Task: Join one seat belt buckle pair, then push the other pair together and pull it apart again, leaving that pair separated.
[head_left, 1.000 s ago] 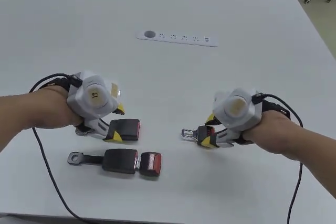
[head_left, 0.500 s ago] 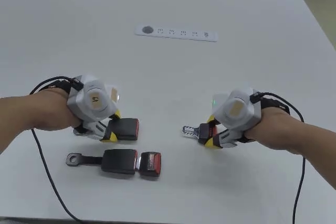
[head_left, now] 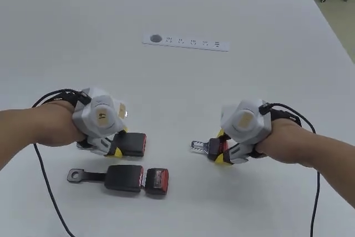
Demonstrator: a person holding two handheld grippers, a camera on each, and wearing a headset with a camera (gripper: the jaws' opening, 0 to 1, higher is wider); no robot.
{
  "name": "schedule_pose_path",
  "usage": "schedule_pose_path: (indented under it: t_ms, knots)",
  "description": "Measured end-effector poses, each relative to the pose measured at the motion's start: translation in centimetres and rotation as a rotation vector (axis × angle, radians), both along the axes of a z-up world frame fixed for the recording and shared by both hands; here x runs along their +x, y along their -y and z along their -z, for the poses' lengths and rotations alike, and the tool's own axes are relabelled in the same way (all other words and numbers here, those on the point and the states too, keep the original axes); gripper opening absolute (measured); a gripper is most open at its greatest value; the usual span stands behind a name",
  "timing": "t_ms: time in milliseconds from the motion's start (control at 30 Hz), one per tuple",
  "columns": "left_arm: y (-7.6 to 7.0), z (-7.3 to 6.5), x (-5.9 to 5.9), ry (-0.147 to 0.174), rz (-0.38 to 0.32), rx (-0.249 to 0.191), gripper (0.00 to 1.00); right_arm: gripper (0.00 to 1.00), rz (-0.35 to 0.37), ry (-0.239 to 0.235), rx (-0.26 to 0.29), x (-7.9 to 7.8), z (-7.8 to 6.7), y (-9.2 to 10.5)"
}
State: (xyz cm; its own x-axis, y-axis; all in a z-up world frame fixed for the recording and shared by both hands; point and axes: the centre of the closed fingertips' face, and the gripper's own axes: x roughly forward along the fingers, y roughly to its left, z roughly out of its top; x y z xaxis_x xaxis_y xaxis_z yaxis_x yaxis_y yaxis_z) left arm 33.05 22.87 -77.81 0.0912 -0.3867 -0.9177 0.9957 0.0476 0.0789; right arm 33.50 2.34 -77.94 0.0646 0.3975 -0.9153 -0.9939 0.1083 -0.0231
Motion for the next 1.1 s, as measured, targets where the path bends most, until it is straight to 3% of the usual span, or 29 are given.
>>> schedule_pose_path:
  t_ms: [400, 467, 567, 733, 867, 1100]
  knots:
    - [-0.1, -0.1, 0.1, -0.015, -0.021, -0.008, 0.32, 0.31, 0.002, -0.010, -0.016, 0.1, 0.1, -0.3]
    - [0.0, -0.2, -0.1, -0.017, -0.029, -0.009, 0.32, 0.31, -0.016, 0.024, -0.035, 0.3, 0.0, -0.6]
    - [0.0, -0.1, -0.1, -0.014, -0.023, 0.001, 0.32, 0.31, 0.011, 0.012, -0.006, 0.4, 0.0, -1.5]
    - [0.2, -0.4, -0.3, -0.022, -0.025, 0.003, 0.32, 0.31, 0.001, 0.027, 0.014, 0.3, -0.4, -3.7]
    - [-0.3, 0.2, 0.2, -0.021, -0.035, -0.004, 0.32, 0.31, -0.016, 0.022, 0.033, 0.0, -0.3, -5.2]
    - [0.3, -0.5, -0.4, -0.022, -0.042, 0.001, 0.32, 0.31, -0.044, 0.025, 0.055, -0.5, -0.4, -8.2]
